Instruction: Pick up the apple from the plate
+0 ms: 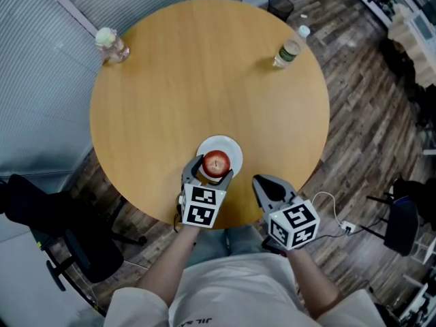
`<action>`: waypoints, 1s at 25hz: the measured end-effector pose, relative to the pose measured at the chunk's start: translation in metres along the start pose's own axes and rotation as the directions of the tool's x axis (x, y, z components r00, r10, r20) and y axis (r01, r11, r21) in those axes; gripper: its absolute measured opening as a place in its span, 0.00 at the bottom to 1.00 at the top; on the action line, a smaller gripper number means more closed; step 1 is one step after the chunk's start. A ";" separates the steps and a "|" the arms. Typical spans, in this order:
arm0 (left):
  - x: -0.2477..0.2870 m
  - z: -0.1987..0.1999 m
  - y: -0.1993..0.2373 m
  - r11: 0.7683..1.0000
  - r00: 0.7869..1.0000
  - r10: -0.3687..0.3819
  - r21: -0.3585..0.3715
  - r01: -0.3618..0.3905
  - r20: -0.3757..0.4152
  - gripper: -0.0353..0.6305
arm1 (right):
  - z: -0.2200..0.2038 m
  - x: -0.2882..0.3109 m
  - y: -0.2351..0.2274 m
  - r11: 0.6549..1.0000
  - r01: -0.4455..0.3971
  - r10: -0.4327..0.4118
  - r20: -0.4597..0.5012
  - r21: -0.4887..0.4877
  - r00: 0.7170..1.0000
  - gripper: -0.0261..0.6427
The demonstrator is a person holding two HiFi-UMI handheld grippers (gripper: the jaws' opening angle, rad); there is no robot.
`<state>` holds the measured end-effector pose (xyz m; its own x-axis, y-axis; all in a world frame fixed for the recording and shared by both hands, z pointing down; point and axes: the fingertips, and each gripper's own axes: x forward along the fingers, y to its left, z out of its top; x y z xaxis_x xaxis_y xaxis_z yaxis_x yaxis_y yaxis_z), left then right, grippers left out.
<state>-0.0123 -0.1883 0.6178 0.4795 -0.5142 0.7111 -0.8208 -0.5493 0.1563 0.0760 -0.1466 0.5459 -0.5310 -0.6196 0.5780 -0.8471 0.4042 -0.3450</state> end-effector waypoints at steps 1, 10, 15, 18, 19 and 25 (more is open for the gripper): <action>-0.005 0.002 -0.001 1.000 1.000 -0.001 0.000 0.001 0.006 0.61 | 0.000 -0.001 0.002 1.000 -0.003 0.003 0.001 -0.004 1.000 0.09; -0.050 0.011 -0.017 1.000 0.998 -0.016 0.020 0.015 0.064 0.61 | 0.005 -0.013 0.020 0.998 -0.032 0.033 0.020 -0.044 0.999 0.09; -0.078 0.016 -0.027 0.999 0.994 -0.022 0.027 0.019 0.104 0.61 | 0.005 -0.023 0.026 0.997 -0.050 0.051 0.022 -0.056 0.998 0.09; -0.089 0.020 -0.036 0.999 0.992 -0.030 0.032 0.026 0.124 0.61 | 0.003 -0.029 0.029 0.997 -0.048 0.049 0.019 -0.063 0.999 0.09; -0.093 0.021 -0.040 0.999 0.991 -0.035 0.035 0.031 0.130 0.61 | 0.002 -0.031 0.030 0.997 -0.048 0.049 0.020 -0.065 0.999 0.09; -0.116 0.026 -0.053 0.999 0.986 -0.046 0.031 0.041 0.158 0.61 | 0.003 -0.042 0.036 0.997 -0.038 0.041 0.043 -0.070 0.998 0.09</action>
<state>-0.0161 -0.1167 0.5091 0.5596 -0.5863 0.5857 -0.7904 -0.5901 0.1644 0.0678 -0.1081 0.5068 -0.5655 -0.6311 0.5310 -0.8230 0.4735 -0.3138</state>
